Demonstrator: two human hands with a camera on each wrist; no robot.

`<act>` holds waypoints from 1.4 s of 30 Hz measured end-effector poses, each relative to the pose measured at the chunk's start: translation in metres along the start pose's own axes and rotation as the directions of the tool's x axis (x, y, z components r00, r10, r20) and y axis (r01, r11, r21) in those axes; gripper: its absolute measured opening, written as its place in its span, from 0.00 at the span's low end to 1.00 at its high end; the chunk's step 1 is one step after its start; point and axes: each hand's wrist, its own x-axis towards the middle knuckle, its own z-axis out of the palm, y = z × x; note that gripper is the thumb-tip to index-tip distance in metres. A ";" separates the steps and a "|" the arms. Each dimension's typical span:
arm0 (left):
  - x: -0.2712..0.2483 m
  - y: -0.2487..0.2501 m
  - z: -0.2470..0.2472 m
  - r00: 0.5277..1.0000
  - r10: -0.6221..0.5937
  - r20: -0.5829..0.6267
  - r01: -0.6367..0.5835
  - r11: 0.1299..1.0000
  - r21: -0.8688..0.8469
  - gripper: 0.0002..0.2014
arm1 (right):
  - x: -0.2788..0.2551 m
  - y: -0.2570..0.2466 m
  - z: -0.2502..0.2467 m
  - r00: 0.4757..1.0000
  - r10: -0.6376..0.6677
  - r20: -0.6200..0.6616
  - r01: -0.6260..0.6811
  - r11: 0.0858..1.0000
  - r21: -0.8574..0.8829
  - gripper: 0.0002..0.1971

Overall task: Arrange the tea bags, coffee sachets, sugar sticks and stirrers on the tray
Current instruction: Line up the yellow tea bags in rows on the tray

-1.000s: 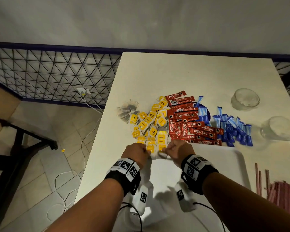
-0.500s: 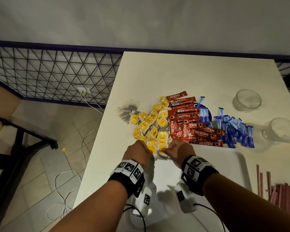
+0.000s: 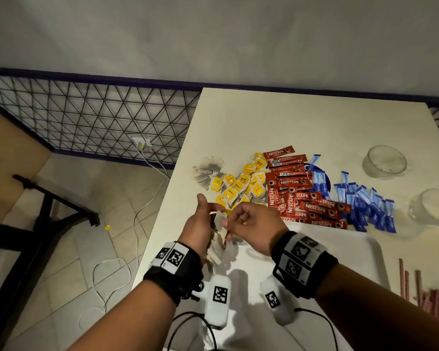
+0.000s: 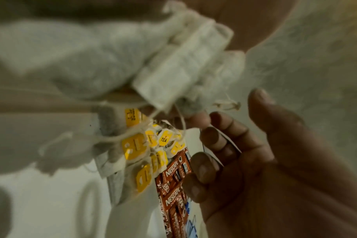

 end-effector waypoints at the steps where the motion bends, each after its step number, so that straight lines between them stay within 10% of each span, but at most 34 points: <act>1: 0.000 0.001 0.001 0.999 0.029 -0.026 -0.028 0.998 0.062 0.34 | 0.001 -0.001 0.001 1.000 0.010 0.007 -0.009 0.999 -0.035 0.08; 9: -0.011 -0.008 -0.015 0.947 0.322 -0.024 -0.314 0.936 0.159 0.08 | 0.010 0.003 -0.008 0.990 0.138 -0.019 -0.135 0.985 0.108 0.07; 15: -0.006 -0.018 -0.020 0.772 0.593 0.228 -0.609 0.589 0.531 0.08 | 0.014 -0.005 -0.005 0.984 0.177 0.022 -0.176 0.948 0.267 0.04; 25: -0.003 -0.003 -0.027 0.968 0.209 0.135 -0.248 0.853 0.459 0.14 | 0.021 0.004 -0.003 0.999 -0.042 0.006 0.042 0.998 -0.039 0.07; 42: 0.042 -0.037 -0.019 0.995 0.033 0.091 -0.095 0.505 0.858 0.15 | 0.010 0.081 -0.006 0.998 0.056 -0.039 -0.069 0.845 -0.531 0.05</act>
